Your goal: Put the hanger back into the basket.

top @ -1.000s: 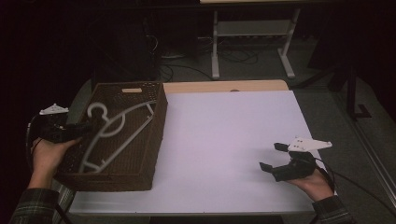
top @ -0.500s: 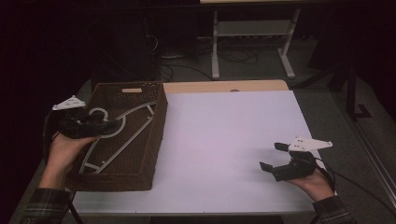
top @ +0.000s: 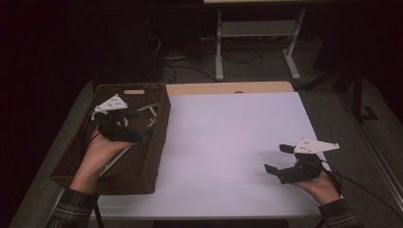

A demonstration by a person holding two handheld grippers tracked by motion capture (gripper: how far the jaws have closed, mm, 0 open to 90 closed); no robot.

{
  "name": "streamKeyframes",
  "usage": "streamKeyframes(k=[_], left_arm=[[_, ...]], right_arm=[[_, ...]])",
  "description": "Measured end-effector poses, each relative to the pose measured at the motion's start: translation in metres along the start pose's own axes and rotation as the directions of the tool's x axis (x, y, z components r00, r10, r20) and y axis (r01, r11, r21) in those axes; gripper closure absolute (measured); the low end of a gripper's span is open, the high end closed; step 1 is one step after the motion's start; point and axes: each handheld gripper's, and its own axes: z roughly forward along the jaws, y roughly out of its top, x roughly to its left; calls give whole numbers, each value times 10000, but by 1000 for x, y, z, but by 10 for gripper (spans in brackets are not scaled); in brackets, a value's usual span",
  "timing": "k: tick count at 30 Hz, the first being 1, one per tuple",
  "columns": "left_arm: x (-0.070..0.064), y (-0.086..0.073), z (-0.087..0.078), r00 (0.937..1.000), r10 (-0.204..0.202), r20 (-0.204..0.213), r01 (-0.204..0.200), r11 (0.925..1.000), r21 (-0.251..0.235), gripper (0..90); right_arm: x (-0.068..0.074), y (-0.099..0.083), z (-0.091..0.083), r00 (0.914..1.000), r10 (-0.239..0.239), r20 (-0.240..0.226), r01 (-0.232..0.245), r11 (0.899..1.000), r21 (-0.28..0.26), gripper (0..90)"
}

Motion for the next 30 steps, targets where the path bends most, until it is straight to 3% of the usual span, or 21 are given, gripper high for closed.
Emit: streamKeyframes(k=[3, 7, 10, 17, 20, 25, 30], left_arm=[[-9, 3, 7, 9997, 143, 173, -142, 9999, -62, 85], [-32, 11, 25, 9969, 459, 639, -449, 9989, -167, 85], [-53, 16, 41, 9913, 728, 1093, -697, 9971, -312, 85], [-78, 18, 65, 9811, 1043, 1631, -988, 9943, -412, 85], [-90, 15, 81, 9776, 1089, 1803, -1030, 9938, -419, 85], [-100, 7, 95, 9737, 1127, 1982, -1088, 9936, -307, 85], [-108, -12, 113, 9698, 1110, 2170, -1128, 9936, -42, 85]], right_arm=[[0, 0, 0, 10000, -5, -1, 5, 10000, -4, 60], [0, 0, 0, 10000, -28, -6, 28, 10000, -5, 61], [0, 1, 1, 10000, -67, -3, 67, 10000, 2, 61], [1, 1, 1, 10000, -69, -20, 69, 10000, 59, 61], [0, 1, 1, 10000, -79, -13, 79, 9999, 62, 61], [0, 0, 1, 10000, -72, 7, 72, 9999, 86, 61], [1, 0, 1, 10000, -90, 26, 90, 9999, 100, 61]])
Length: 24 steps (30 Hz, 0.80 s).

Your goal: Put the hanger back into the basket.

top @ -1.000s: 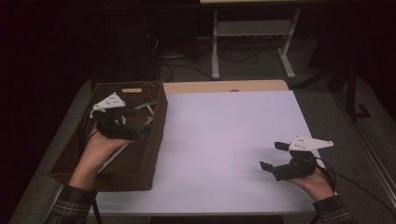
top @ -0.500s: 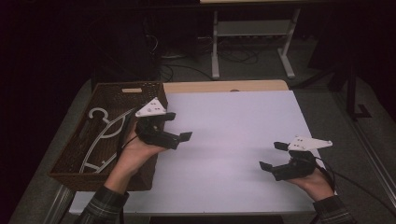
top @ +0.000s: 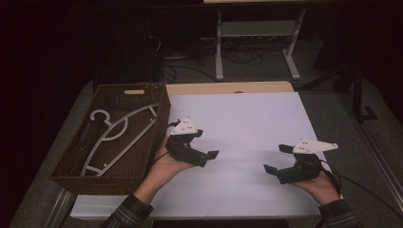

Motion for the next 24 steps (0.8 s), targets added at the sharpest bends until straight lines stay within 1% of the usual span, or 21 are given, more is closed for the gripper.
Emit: streamKeyframes(k=[1, 3, 4, 7, 9, 11, 13, 18, 20, 22, 24], left_arm=[[0, 0, 0, 10000, 0, 0, 0, 10000, 0, 85], [-2, -10, 7, 10000, 11, 50, -11, 10000, 29, 85], [-2, -10, 7, 10000, 11, 50, -11, 10000, 29, 85], [-3, -18, 11, 10000, 43, 60, -44, 10000, 35, 85], [-3, -24, 12, 9999, 135, 25, -135, 9999, -7, 85], [-3, -31, 13, 9999, 134, -5, -134, 9998, -143, 85], [-2, -38, 15, 10000, 48, 46, -47, 9998, -208, 85], [-1, -47, 18, 9999, 59, 96, -59, 10000, -10, 85], [3, -50, 18, 9999, -54, 100, 54, 10000, -10, 85], [4, -51, 18, 9999, -84, 94, 84, 10000, 1, 87], [6, -52, 18, 9996, -204, 209, 204, 9998, 0, 87]], right_arm=[[0, 0, 0, 10000, 0, 0, 0, 10000, 0, 61], [0, 0, 0, 10000, 2, 12, -2, 10000, 13, 61], [0, 0, 0, 10000, 2, 12, -2, 10000, 13, 61], [0, -1, 1, 10000, -3, 31, 3, 10000, 24, 61], [0, -1, 1, 10000, 4, 34, -4, 10000, 36, 61], [0, -2, 1, 10000, 1, 15, -1, 10000, 42, 61], [0, -3, 1, 10000, 35, 42, -35, 10000, 41, 62], [-1, -5, 2, 10000, 82, 4, -82, 9999, 86, 62], [-2, -6, 3, 9999, 111, -1, -111, 9999, 118, 62], [-2, -7, 4, 9999, 113, -22, -113, 9999, 125, 62], [-1, -7, 3, 9999, 101, -41, -101, 9999, 109, 62]])
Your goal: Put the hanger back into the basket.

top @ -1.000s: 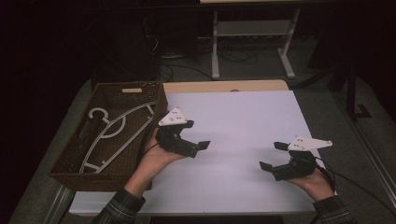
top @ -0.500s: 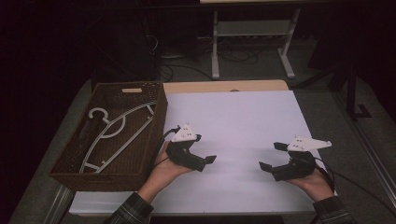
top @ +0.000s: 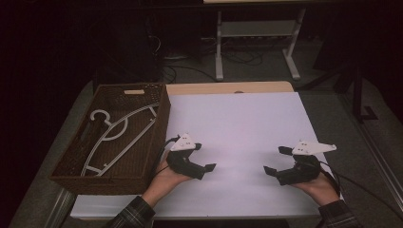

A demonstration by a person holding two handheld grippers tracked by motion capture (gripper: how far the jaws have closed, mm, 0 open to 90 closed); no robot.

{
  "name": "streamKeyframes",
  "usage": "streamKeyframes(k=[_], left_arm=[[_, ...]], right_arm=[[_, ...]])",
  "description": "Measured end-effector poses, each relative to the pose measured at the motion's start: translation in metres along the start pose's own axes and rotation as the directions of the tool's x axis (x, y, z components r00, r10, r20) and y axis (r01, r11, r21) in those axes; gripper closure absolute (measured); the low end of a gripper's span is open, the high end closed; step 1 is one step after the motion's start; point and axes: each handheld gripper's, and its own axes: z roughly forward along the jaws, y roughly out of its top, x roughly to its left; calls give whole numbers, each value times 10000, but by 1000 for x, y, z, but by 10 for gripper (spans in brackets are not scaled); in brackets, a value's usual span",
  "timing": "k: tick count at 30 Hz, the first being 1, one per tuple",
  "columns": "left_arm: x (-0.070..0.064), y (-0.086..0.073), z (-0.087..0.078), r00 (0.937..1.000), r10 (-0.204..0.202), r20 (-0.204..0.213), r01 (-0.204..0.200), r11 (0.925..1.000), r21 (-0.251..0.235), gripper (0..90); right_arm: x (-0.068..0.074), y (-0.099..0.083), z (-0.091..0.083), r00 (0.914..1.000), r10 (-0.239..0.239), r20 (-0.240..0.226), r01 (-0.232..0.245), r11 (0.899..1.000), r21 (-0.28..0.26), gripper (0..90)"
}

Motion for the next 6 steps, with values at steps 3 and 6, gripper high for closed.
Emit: streamKeyframes(k=[3, 6], left_arm=[[-1, 0, 0, 10000, 48, 16, -48, 10000, 51, 87], [-2, -2, 2, 9996, 238, -138, -235, 9995, 198, 87]], right_arm=[[0, 0, 0, 10000, -28, 6, 28, 10000, -17, 62], [1, -2, 1, 10000, -56, 14, 56, 10000, -16, 61]])
